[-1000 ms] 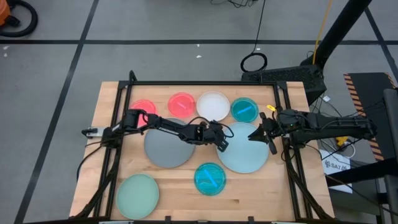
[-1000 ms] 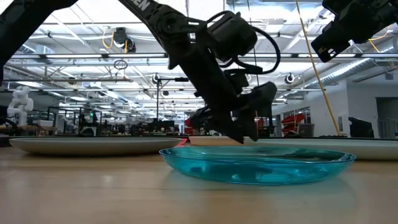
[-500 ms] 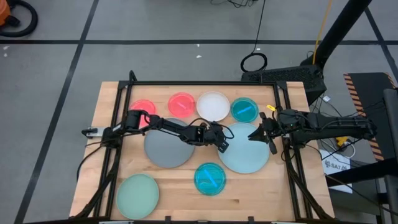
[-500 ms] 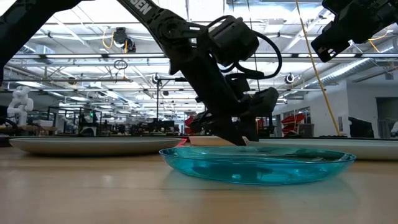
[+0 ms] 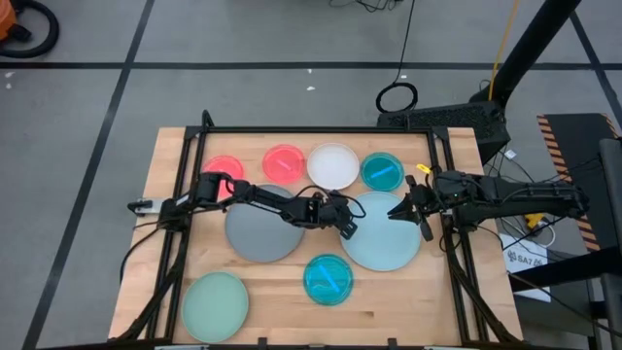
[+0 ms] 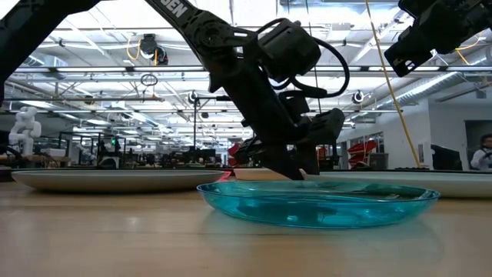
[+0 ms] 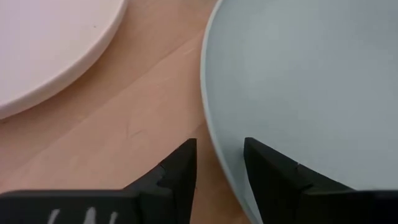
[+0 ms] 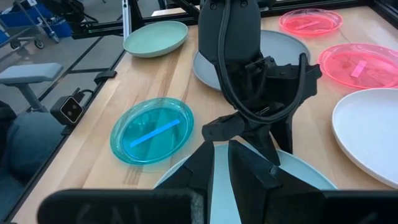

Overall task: Stack plastic plates
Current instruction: Stack the light blue plate on top of the gray plate

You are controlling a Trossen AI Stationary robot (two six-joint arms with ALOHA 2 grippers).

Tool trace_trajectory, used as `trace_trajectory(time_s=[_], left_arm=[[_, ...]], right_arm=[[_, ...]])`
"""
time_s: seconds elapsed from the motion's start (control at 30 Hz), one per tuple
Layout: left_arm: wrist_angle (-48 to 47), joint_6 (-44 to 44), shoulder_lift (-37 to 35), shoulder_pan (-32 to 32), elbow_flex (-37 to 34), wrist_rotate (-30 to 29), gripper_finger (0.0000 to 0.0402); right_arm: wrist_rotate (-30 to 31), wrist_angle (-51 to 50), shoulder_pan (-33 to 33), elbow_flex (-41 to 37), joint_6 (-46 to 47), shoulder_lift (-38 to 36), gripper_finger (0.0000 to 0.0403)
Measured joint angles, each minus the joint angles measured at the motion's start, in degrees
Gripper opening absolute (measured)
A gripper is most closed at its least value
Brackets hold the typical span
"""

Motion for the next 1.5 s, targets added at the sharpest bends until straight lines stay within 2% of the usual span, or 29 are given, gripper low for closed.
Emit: trace_trajectory(time_s=[0.37,0.7,1.5], left_arm=[[0.4,-1.4,0.0,0.0,0.0,-0.2,0.0055],[0.7,-3.6,0.0,0.0,0.0,-2.2,0.0012],[1.9,-1.5,-1.5,0.0,-0.1,-3.2,0.0008]], right_arm=[[0.0,0.0,0.0,0.0,-0.4,0.0,0.0043],[0.0,0.0,0.0,0.0,-0.4,0.0,0.0043],[0.0,0.0,0.0,0.0,-0.4,0.0,0.0043]])
